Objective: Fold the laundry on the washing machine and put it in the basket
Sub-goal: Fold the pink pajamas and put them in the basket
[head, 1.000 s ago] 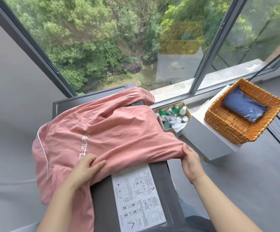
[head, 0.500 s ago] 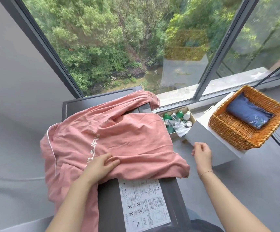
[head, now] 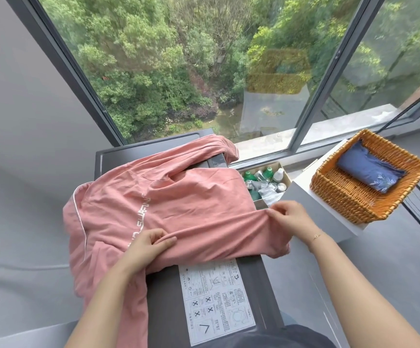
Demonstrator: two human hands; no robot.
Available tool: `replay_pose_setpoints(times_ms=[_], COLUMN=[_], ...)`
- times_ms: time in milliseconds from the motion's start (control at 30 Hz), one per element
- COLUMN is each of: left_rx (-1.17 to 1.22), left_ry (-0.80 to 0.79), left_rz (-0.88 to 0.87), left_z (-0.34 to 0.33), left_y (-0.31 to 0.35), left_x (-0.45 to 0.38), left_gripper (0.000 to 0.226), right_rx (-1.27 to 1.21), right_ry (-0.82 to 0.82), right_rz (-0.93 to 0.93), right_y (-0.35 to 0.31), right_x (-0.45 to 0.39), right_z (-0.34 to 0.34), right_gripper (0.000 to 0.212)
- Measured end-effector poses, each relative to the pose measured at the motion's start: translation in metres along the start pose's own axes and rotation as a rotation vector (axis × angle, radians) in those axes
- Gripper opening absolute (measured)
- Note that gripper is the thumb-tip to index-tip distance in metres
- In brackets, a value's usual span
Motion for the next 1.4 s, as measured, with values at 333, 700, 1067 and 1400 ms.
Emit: replay_pose_setpoints(times_ms=[333,700,1067,1400], left_rx=[-0.204,0.183,-0.391,0.743], left_ry=[0.349,0.510,0.170,0.100], left_rz=[0.128,0.697,0.734,0.255], left_z=[0.018,0.021,0.011,0.055], left_y=[-0.018,-0.114,-0.119,-0.012], left_x=[0.022,0.131,0.180,0.151], left_gripper=[0.027,0.083,0.032,0.015], right_rx=[0.336,0.648,-0.010,-0.480], right_ry=[0.398,0.082,0.066,-0.423], right_rz=[0.239,0.349,0.287,0.137], right_y=[-0.069,-0.065,-0.073,-0.125], right_x=[0.010,0.034,0.051,0.122], right_z=[-0.060,-0.158,-0.157,-0.205], right_gripper=[0.031,0.056,0.044,0.023])
Point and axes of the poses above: each hand's wrist, its own x-axis away from the middle knuckle, its own z-axis out of the back of the hand, y = z × x, the point moved 4 cm from there along -x, towards the middle knuckle, and after that the axes turned 8 degrees about -y, right-handed, at the moved point
